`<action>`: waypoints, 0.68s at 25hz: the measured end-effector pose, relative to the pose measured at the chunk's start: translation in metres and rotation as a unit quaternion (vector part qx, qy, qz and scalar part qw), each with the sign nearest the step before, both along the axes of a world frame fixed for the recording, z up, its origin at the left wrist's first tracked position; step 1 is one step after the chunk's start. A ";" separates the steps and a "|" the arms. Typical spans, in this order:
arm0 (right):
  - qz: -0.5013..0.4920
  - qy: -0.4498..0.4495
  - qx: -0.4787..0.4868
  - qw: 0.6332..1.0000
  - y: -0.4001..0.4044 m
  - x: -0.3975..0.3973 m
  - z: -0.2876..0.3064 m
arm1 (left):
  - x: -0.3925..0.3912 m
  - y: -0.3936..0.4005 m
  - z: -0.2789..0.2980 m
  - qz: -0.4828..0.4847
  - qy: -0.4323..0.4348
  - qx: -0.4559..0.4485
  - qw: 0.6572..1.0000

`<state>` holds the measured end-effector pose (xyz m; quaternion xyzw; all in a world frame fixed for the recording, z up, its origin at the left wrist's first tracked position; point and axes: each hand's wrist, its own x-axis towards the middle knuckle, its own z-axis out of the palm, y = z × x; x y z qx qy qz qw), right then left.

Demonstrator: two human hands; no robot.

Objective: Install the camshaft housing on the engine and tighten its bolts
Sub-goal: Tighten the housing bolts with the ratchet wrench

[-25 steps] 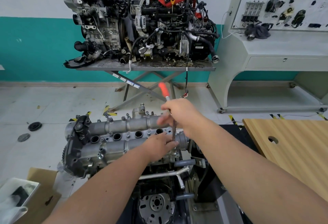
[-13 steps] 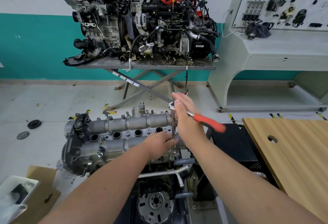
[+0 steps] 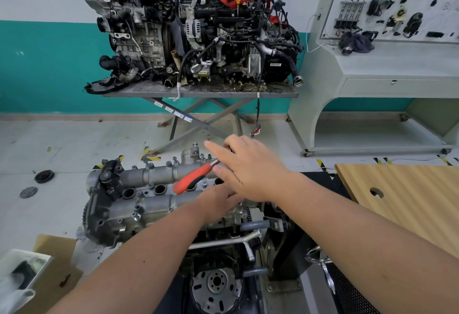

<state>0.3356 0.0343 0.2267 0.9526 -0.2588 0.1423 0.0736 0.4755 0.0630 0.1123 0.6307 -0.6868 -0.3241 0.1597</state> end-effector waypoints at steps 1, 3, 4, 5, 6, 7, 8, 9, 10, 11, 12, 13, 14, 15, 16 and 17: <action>-0.005 0.016 -0.001 1.000 0.000 0.001 0.005 | 0.000 0.001 0.000 0.008 -0.001 0.014 1.000; -0.037 0.015 -0.016 0.999 -0.001 0.009 0.012 | -0.001 0.001 -0.002 0.021 0.000 0.031 0.999; -0.065 0.004 -0.001 0.998 -0.002 0.013 0.016 | -0.001 0.001 -0.003 0.025 0.005 0.030 0.999; -0.105 -0.016 0.058 0.993 -0.002 0.018 0.020 | -0.001 0.002 -0.002 0.025 0.010 0.028 0.999; -0.148 -0.061 0.160 0.974 -0.003 0.022 0.023 | -0.001 0.002 -0.002 0.023 0.013 0.030 0.999; -0.183 -0.134 0.297 0.927 -0.004 0.025 0.025 | 0.000 0.001 -0.002 0.020 0.015 0.030 0.999; -0.202 -0.223 0.445 0.843 -0.004 0.026 0.027 | 0.001 0.001 -0.002 0.019 0.017 0.029 0.999; -0.200 -0.313 0.575 0.729 -0.002 0.028 0.027 | 0.001 0.001 -0.001 0.018 0.013 0.029 0.999; -0.175 -0.394 0.664 0.610 0.001 0.027 0.025 | 0.001 0.001 -0.002 0.017 0.007 0.027 0.999; -0.145 -0.467 0.705 0.514 0.002 0.026 0.020 | 0.001 0.001 -0.002 0.015 0.000 0.025 1.000; -0.123 -0.530 0.711 0.446 0.003 0.024 0.014 | 0.001 0.001 -0.001 0.011 -0.005 0.023 1.000; -0.106 -0.579 0.702 0.400 0.002 0.022 0.008 | 0.001 0.000 -0.001 0.011 -0.007 0.024 1.000; -0.089 -0.610 0.689 0.382 0.002 0.021 0.002 | 0.001 -0.001 -0.002 0.011 -0.006 0.023 1.000; -0.079 -0.621 0.668 0.402 0.002 0.019 -0.003 | 0.001 -0.001 -0.002 0.009 -0.007 0.024 1.000; -0.081 -0.610 0.640 0.459 0.003 0.017 -0.008 | 0.001 -0.001 -0.002 0.008 -0.009 0.023 1.000; -0.088 -0.581 0.600 0.543 0.004 0.015 -0.014 | 0.002 -0.001 -0.001 0.008 -0.009 0.024 1.000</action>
